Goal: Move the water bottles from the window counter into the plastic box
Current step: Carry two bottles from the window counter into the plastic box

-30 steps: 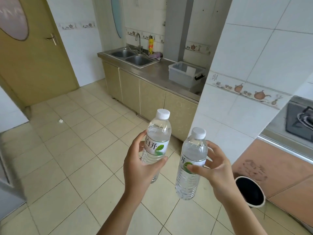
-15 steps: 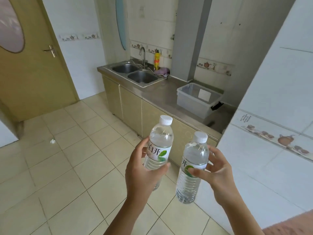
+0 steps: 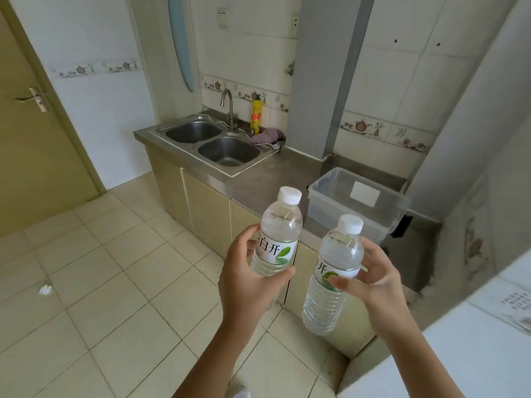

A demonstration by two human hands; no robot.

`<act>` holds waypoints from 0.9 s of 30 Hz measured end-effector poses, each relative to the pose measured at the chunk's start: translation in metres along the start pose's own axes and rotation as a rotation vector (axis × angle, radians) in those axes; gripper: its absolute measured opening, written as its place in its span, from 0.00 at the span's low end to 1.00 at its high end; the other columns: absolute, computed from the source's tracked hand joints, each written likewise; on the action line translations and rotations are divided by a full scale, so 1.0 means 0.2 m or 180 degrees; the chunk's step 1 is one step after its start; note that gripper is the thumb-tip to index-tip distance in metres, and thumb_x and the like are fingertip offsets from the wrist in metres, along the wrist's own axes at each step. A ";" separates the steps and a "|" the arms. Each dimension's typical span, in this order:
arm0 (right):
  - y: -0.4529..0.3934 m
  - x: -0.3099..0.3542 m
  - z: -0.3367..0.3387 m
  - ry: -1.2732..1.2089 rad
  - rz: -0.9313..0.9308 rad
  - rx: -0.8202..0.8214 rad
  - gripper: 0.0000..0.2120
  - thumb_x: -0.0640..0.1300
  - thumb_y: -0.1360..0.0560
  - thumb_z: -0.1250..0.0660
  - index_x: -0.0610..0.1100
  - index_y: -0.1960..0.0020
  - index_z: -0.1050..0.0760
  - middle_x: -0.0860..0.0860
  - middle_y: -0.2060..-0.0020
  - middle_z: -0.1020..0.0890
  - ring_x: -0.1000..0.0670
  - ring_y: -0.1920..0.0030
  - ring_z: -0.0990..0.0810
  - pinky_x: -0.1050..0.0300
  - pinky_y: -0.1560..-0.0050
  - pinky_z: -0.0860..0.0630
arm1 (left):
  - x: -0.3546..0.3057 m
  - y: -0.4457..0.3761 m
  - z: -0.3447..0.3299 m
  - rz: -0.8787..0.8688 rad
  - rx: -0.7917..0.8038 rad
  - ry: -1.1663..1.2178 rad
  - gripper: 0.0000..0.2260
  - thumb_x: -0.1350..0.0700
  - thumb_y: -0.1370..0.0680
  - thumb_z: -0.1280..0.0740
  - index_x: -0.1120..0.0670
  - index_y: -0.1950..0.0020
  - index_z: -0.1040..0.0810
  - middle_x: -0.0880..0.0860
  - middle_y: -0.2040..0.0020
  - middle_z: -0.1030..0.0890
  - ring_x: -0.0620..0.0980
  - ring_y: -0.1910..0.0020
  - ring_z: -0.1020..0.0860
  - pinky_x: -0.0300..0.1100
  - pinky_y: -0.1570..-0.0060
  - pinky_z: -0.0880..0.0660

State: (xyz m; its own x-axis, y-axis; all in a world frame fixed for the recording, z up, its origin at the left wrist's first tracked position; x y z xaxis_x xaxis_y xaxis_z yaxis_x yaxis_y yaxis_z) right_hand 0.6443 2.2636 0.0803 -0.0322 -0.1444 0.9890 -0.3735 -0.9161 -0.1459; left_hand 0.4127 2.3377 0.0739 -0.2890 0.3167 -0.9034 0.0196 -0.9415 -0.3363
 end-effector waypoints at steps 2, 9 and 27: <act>-0.18 -0.03 -0.01 -0.0023 -0.0005 -0.0179 0.38 0.43 0.49 0.19 0.47 0.40 0.24 0.47 0.47 0.17 0.45 0.48 0.17 0.46 0.48 0.21 | 0.03 -0.21 -0.11 -0.0056 0.0196 0.0049 0.38 0.48 0.44 0.17 0.34 0.38 0.30 0.39 0.47 0.21 0.38 0.47 0.24 0.37 0.53 0.25; -0.62 -0.04 0.10 -0.0076 0.0063 -0.0656 0.38 0.38 0.47 0.20 0.45 0.38 0.26 0.44 0.47 0.17 0.42 0.48 0.18 0.42 0.50 0.22 | 0.03 -0.79 -0.49 -0.0348 0.0807 0.0184 0.39 0.48 0.44 0.17 0.35 0.37 0.32 0.39 0.43 0.22 0.34 0.46 0.25 0.38 0.50 0.25; -1.63 -0.31 1.19 0.0191 -0.0196 -0.1243 0.37 0.30 0.44 0.26 0.43 0.36 0.28 0.45 0.49 0.20 0.43 0.46 0.21 0.46 0.48 0.21 | -0.06 -1.44 -2.09 -0.0265 0.1715 0.0600 0.35 0.49 0.44 0.17 0.45 0.41 0.27 0.42 0.49 0.25 0.39 0.51 0.23 0.35 0.55 0.25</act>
State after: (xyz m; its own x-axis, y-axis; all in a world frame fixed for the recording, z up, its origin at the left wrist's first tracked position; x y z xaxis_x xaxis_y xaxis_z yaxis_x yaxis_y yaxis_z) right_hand 0.9885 2.4820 0.0600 -0.0485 -0.0609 0.9970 -0.7003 -0.7096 -0.0774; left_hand 0.8105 2.6526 0.0699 -0.0922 0.3609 -0.9280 -0.5005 -0.8225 -0.2702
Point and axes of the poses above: each hand's wrist, its own y-axis away from the middle knuckle, its own z-axis out of the back of the hand, x = y × z, the point moved 10 cm from there along -y, towards the middle knuckle
